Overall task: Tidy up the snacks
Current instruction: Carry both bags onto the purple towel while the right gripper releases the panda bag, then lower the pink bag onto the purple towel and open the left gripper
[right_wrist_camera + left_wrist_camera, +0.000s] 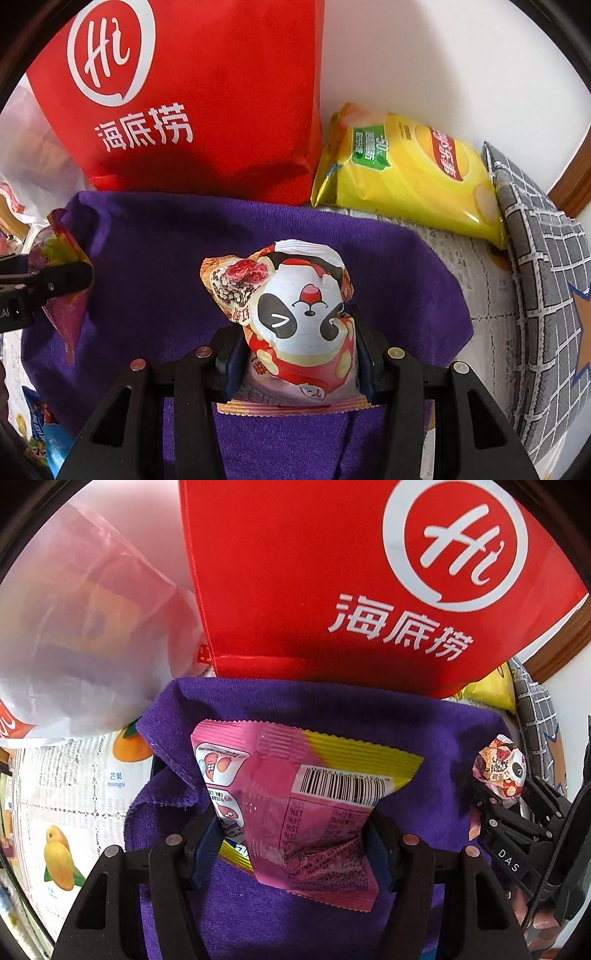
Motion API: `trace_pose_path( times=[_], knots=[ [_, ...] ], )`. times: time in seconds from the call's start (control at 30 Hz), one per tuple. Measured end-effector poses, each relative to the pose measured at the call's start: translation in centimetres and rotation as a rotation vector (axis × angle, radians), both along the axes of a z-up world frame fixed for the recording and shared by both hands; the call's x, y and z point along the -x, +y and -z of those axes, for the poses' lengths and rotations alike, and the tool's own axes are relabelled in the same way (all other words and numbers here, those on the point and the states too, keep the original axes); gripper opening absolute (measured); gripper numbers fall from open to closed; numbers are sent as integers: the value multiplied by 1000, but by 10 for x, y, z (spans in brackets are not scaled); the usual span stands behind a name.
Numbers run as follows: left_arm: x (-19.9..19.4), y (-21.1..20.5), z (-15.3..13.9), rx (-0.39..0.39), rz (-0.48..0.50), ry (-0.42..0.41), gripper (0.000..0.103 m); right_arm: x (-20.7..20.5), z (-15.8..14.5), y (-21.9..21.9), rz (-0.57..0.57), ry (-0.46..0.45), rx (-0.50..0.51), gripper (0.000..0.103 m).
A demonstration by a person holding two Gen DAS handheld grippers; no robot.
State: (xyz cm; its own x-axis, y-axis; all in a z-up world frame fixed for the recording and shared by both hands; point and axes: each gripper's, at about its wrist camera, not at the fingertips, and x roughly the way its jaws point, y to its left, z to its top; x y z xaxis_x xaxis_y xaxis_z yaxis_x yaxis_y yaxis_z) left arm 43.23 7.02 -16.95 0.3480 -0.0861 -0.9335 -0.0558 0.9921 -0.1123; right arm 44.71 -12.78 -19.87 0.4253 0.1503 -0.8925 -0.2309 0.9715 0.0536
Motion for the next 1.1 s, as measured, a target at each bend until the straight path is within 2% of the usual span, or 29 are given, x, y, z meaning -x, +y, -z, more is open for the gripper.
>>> trace_pose_path(
  times=[0.07, 0.13, 0.2, 0.4, 0.5, 0.6, 0.7, 0.9, 0.97, 1.0, 1.1],
  knots=[
    [-1, -3, 1, -2, 4, 2, 65, -1, 2, 2, -2, -3, 3, 50],
    [-4, -13, 4, -4, 9, 2, 65, -8, 0, 0, -2, -6, 0, 60],
    [-3, -14, 4, -10, 16, -1, 65, -7, -3, 1, -7, -23, -14, 65],
    [-5, -18, 0, 9, 24, -15, 65, -2, -19, 4, -28, -56, -52, 72],
    [-3, -17, -4, 19, 30, -23, 79, 0, -33, 5, -28, -87, -63, 73],
    [1, -21, -15, -5, 38, -62, 81, 5, -49, 5, -22, -122, -52, 74],
    [6, -25, -25, -23, 40, -98, 81, 19, -66, 3, -4, -199, -52, 74],
    [17, -26, -53, -36, 30, -197, 81, 49, -104, -1, 12, -293, -104, 75],
    [24, -24, -64, -28, 30, -236, 81, 59, -112, -6, 16, -319, -107, 78],
    [28, -23, -69, -23, 27, -250, 81, 63, -114, -6, 21, -331, -106, 84],
    [42, -12, -83, -4, 12, -301, 81, 78, -120, -18, 50, -354, -126, 85]
  ],
)
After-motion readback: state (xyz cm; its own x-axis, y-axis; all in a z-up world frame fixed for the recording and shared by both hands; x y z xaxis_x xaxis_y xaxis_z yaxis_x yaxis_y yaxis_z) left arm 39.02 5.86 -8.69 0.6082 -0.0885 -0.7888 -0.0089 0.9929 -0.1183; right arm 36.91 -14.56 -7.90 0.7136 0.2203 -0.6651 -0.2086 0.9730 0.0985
